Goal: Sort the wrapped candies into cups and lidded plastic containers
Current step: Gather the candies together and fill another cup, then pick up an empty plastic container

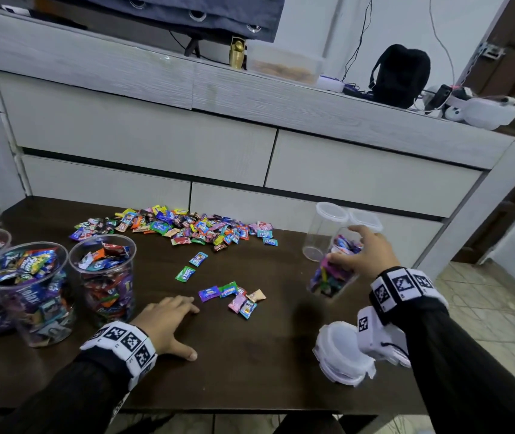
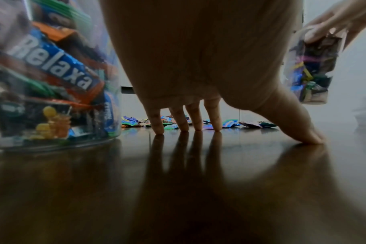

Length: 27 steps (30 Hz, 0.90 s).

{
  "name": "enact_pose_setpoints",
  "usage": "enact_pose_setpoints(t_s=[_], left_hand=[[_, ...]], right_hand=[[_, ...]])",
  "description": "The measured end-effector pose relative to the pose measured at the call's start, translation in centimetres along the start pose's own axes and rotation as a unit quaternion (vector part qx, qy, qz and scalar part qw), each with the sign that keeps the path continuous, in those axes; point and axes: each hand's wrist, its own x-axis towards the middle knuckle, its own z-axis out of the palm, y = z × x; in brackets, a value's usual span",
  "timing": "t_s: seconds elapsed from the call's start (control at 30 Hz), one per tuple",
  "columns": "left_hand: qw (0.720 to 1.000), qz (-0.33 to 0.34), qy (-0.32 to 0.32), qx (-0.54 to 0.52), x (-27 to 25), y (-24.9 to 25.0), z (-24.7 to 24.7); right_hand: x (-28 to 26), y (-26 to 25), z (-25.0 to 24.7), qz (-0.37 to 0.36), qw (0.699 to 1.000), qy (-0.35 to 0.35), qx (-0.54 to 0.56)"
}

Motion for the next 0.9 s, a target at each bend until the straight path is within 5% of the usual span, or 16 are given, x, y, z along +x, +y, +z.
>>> enact_pose_setpoints(t_s=[0.27, 0.8, 0.9], left_hand=[[1.0, 0.001, 0.003, -0.003, 0.1, -0.2, 0.2], [1.0, -0.001, -0.01, -0.007, -0.2, 0.2, -0.1], [1.0, -0.003, -0.01, -0.005, -0.2, 0.2, -0.2]], right_hand=[[1.5, 6.7, 0.1, 0.103, 0.993, 0.003, -0.05], [1.4, 6.8, 0.6, 0.048, 0.993, -0.085, -0.066], [1.3, 5.6, -0.1, 0.039, 0.994, -0.057, -0.089]])
